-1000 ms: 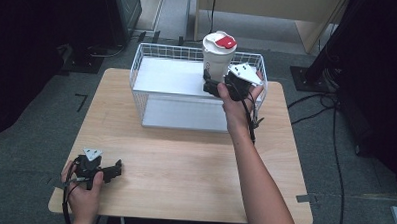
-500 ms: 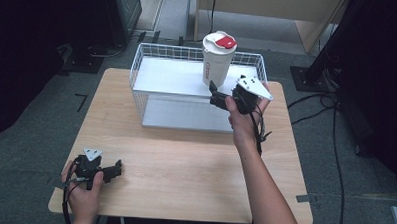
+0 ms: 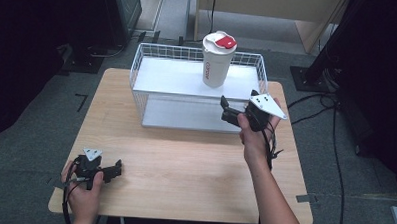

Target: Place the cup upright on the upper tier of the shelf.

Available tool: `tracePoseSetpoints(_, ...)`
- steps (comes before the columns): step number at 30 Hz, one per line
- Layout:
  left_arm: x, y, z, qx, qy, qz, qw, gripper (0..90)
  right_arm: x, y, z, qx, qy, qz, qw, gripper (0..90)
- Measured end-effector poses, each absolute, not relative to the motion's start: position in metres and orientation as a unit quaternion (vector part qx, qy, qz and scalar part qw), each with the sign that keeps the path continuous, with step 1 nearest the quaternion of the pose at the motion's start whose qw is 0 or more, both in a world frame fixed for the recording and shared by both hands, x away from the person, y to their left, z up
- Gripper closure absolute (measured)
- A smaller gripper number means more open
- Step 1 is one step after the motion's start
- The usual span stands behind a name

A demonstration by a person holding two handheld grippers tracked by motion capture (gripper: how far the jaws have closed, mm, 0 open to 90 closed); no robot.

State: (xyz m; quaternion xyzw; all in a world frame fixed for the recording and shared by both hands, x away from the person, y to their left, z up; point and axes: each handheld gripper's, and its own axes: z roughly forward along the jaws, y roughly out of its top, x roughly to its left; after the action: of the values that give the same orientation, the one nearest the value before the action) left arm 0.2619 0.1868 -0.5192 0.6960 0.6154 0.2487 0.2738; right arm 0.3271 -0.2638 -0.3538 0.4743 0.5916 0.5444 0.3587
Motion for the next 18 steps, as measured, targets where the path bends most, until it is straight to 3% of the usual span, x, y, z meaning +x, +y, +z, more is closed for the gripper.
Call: tracePoseSetpoints(18,0.262,0.187,-0.519,0.696,0.615,0.249,0.274,0.0,0.294,-0.304,-0.395,0.5,0.589,0.514,0.372,0.0)
